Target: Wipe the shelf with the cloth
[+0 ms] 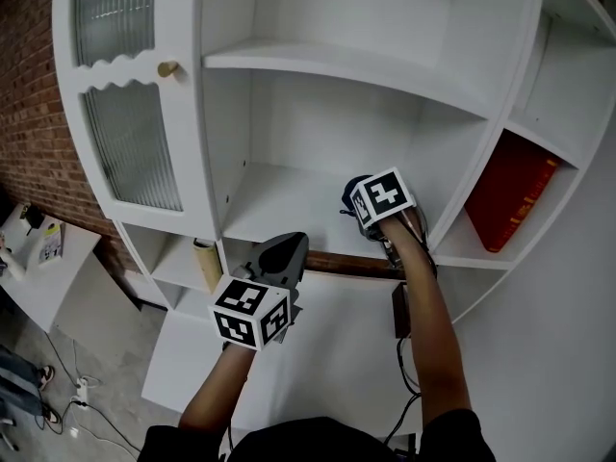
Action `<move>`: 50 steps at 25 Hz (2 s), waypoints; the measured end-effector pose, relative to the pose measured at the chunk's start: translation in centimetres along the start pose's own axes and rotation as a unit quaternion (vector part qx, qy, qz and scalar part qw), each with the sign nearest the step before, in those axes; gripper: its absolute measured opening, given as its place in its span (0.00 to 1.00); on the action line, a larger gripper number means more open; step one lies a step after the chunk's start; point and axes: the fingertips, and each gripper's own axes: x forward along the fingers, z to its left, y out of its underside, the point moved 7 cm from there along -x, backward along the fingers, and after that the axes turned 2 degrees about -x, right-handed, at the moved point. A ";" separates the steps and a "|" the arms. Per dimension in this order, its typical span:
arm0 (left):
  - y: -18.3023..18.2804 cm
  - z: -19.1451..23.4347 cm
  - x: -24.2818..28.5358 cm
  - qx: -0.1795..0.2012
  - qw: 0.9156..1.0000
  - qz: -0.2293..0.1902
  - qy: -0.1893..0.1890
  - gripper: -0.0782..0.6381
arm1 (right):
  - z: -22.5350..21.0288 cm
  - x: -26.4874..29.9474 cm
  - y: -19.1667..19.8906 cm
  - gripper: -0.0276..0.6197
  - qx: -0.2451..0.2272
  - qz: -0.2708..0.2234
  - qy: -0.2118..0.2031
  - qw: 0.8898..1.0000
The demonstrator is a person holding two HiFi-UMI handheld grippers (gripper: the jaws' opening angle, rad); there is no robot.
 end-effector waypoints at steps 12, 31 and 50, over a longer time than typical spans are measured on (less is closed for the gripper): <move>0.0 1.0 -0.8 0.001 1.000 0.002 -0.013 0.13 | 1.2 0.7 -1.1 0.26 -0.002 -0.008 -0.018 1.000; -1.9 6.5 -8.6 0.012 0.993 -0.009 -0.119 0.13 | 13.8 4.2 -10.5 0.26 -0.080 -0.056 -0.091 0.991; -1.9 8.8 -11.3 0.005 0.987 -0.014 -0.157 0.13 | 17.9 3.4 -12.6 0.26 -0.108 -0.098 -0.122 0.982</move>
